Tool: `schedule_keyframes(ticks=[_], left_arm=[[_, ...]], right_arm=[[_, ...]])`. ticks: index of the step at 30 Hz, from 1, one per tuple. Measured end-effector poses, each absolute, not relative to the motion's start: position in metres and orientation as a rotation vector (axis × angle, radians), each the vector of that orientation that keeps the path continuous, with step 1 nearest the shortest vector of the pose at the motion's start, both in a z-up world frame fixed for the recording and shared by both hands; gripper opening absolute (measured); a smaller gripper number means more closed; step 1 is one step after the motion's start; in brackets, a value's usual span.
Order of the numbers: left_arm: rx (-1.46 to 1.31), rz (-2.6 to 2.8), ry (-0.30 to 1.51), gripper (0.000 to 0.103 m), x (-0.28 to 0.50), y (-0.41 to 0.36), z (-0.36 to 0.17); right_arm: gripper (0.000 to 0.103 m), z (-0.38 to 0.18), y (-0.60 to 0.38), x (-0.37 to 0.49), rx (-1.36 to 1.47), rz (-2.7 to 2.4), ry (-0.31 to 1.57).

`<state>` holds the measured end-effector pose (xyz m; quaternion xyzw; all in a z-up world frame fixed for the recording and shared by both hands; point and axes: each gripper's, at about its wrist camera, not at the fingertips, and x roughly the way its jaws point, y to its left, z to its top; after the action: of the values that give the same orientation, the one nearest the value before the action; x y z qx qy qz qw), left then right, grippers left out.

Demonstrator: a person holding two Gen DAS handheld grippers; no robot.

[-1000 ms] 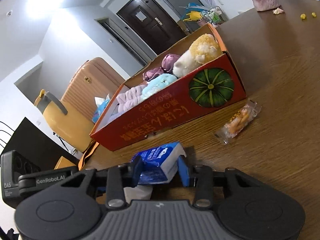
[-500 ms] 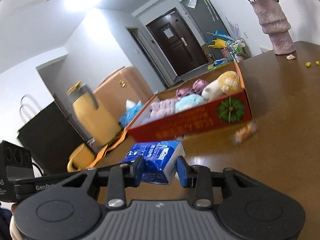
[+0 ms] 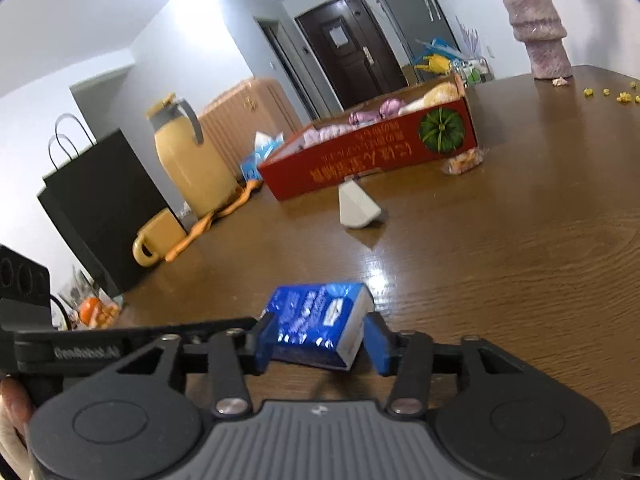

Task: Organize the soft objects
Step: 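Grasp the blue tissue pack with both tools together and lift, then carry the tissue pack into the box and open both tools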

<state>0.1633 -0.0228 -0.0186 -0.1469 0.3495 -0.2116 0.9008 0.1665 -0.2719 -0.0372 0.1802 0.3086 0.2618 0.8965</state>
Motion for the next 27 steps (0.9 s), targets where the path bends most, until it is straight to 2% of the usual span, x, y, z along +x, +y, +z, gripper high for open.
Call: schedule_keyframes(ticks=[3, 6, 8, 9, 11, 12, 22, 27], left_arm=[[-0.337, -0.427, 0.731, 0.056, 0.171, -0.019, -0.017], [-0.358, -0.421, 0.765, 0.044, 0.183, -0.020, -0.022], [-0.373, -0.422, 0.776, 0.041, 0.189, -0.020, -0.025], [-0.380, -0.421, 0.782, 0.037, 0.191, -0.019, -0.027], [-0.388, -0.417, 0.803, 0.028, 0.196, -0.018, -0.033], [-0.389, -0.411, 0.820, 0.026, 0.198, -0.017, -0.036], [-0.411, -0.446, 0.847, 0.021, 0.207, -0.016, -0.041], [-0.379, -0.472, 0.793, 0.021, 0.225, -0.022, -0.012]], right_arm=[[0.049, -0.036, -0.278, 0.168, 0.412, 0.525, 0.627], [0.047, -0.040, -0.278, 0.176, 0.444, 0.498, 0.647], [0.037, -0.043, -0.277, 0.182, 0.450, 0.493, 0.663], [0.036, -0.045, -0.275, 0.185, 0.453, 0.492, 0.671], [0.026, -0.050, -0.272, 0.190, 0.443, 0.483, 0.698], [0.025, -0.052, -0.271, 0.191, 0.448, 0.488, 0.697], [0.020, -0.048, -0.263, 0.200, 0.365, 0.503, 0.689], [0.017, -0.023, -0.268, 0.205, 0.368, 0.501, 0.610]])
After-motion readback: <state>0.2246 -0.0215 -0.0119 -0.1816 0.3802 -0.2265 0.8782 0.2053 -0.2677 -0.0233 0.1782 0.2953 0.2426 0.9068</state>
